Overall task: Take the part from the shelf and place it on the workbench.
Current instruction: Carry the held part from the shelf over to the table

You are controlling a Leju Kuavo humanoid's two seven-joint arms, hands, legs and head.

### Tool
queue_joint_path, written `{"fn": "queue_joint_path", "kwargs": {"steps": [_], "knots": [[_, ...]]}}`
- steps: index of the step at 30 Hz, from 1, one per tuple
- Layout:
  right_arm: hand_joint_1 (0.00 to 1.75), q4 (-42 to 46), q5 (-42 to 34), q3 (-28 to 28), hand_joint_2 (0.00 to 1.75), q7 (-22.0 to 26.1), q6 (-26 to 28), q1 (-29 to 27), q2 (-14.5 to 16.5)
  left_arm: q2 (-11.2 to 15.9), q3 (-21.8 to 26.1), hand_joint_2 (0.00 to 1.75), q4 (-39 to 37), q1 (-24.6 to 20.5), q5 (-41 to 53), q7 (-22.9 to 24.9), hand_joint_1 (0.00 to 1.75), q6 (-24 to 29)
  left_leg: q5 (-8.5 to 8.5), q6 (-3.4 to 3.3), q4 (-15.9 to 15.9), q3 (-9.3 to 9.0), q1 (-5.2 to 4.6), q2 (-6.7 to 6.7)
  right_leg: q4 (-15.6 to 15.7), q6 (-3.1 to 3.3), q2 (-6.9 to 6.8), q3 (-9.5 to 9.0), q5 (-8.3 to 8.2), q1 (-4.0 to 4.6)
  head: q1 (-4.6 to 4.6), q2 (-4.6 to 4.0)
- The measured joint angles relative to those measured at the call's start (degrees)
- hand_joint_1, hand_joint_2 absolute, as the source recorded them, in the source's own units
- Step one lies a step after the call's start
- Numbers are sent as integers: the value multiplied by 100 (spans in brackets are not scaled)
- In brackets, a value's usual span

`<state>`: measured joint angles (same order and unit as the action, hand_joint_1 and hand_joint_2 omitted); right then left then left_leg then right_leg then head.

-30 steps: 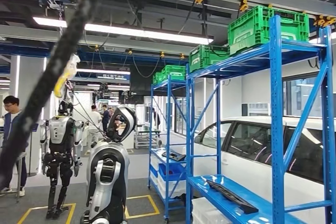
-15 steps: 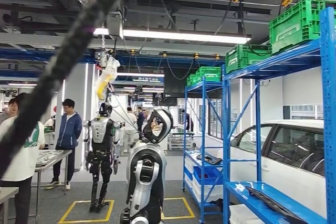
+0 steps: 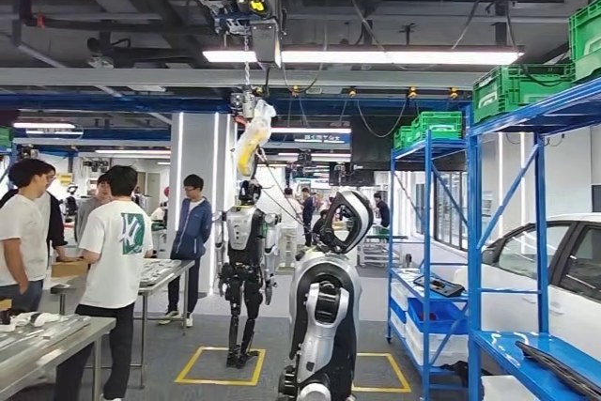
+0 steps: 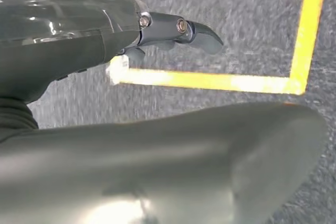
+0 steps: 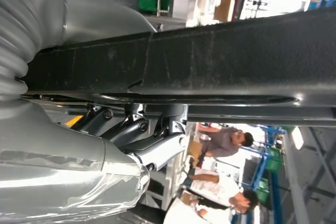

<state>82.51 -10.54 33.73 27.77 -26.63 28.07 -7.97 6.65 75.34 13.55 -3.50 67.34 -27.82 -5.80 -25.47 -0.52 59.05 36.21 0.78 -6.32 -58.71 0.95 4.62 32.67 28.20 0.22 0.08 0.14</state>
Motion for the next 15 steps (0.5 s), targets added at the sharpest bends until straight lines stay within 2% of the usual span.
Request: {"fn": "queue_joint_path", "kwargs": {"steps": [1,2,3,4,5,6,7,8,9,10,12,14,15], "knots": [[175,1,2,-23,175,1,-20,-1,24,5,0,175,1,15,2,2,0,-3,13,31,-9,19,17,-51,51,4,-70,-20,-6,-9,-1,0],[175,9,4,-41,175,0,-37,-2,53,-1,0,175,0,34,4,2,0,-6,-3,58,4,37,10,-22,103,14,-135,-41,-21,-22,-1,-1],[175,28,7,-56,175,0,-54,-4,89,-3,0,175,0,41,7,4,0,-9,-69,86,86,80,-2,73,155,26,-207,-69,-40,-41,0,-1],[175,55,10,-73,175,-2,-69,-10,117,-2,0,175,0,33,10,7,0,-8,-195,114,279,172,-9,209,198,37,-285,-94,-58,-61,0,-1],[175,82,14,-87,175,-4,-83,-20,134,-4,0,175,-1,20,15,9,0,-5,-361,147,583,317,-7,369,211,43,-363,-109,-60,-57,2,-1],[175,108,17,-95,175,-9,-97,-33,146,-3,0,175,-1,4,23,11,0,-3,-522,182,943,491,11,467,213,46,-446,-115,-56,-59,2,-1],[175,128,22,-100,175,-17,-109,-48,153,-9,0,175,-1,-4,33,12,0,-4,-629,214,1254,640,34,522,213,43,-526,-118,-50,-61,3,-1],[175,145,27,-100,175,-27,-118,-64,159,-15,0,175,-2,1,42,13,0,-8,-652,243,1417,716,59,554,212,36,-600,-121,-43,-63,4,-1],[175,162,31,-100,175,-39,-127,-74,165,-20,0,175,-2,10,47,13,0,-10,-577,268,1369,683,82,580,211,24,-667,-125,-33,-67,4,-1],[175,183,35,-100,175,-51,-134,-79,169,-24,0,175,-2,19,49,12,0,-13,-428,289,1127,548,99,619,207,6,-729,-134,-21,-74,4,-1],[175,231,37,-103,175,-67,-143,-79,170,-26,0,175,-2,15,49,8,0,-13,-117,307,389,140,93,828,179,-60,-837,-154,22,-69,4,-1],[175,264,41,-112,175,-72,-147,-75,170,-30,0,175,-2,-3,49,4,0,-13,-19,235,-20,-73,54,983,152,-137,-933,-172,67,-42,3,-1],[175,273,43,-115,175,-72,-149,-75,171,-34,0,175,-2,-5,49,3,0,-13,-41,180,-49,-78,28,968,153,-173,-983,-185,80,-33,2,-1]]}}
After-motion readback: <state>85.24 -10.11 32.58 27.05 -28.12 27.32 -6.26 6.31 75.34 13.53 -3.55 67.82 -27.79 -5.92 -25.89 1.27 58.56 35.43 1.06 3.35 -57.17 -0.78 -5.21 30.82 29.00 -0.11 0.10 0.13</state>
